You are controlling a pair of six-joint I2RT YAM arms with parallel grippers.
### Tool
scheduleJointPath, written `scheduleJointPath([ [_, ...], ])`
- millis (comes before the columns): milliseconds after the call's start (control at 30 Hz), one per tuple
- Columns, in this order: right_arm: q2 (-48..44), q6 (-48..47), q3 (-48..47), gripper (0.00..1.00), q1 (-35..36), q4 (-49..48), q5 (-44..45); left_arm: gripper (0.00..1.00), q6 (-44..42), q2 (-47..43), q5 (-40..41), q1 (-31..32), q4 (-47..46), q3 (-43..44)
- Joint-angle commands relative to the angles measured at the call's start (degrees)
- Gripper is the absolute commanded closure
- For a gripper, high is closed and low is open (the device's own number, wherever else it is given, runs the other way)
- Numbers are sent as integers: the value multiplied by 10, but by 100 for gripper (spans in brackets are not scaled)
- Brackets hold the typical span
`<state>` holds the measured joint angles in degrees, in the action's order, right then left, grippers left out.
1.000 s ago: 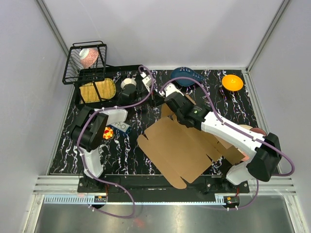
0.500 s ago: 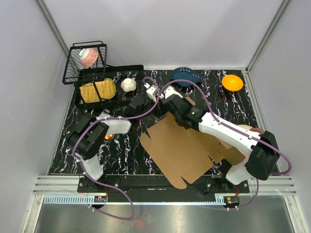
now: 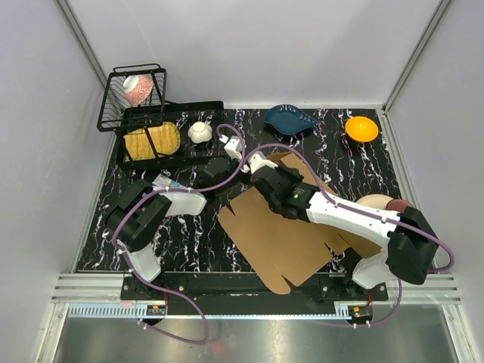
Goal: Fold the paper box
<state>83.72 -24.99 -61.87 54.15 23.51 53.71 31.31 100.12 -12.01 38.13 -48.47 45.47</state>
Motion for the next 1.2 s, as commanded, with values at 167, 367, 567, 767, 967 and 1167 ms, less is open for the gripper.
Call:
scheduleJointPath([
  [167, 9, -13, 75, 99, 34, -21, -47, 94, 67, -10, 4, 21, -72, 15],
  [367, 35, 11, 73, 97, 33, -23, -42, 92, 109, 0, -56, 24, -243, -31],
  [567, 44, 64, 72, 97, 33, -8, -64, 85, 182, 60, -129, 28, -470, -67],
  [767, 20, 111, 73, 94, 22, 5, -92, 81, 139, 60, -137, 48, -470, -72],
  [967, -12, 130, 83, 93, 10, 12, -121, 62, 110, 55, -154, 49, -467, -71],
  [1167, -17, 131, 80, 93, 8, 15, -133, 51, 69, 43, -166, 49, -456, -77],
])
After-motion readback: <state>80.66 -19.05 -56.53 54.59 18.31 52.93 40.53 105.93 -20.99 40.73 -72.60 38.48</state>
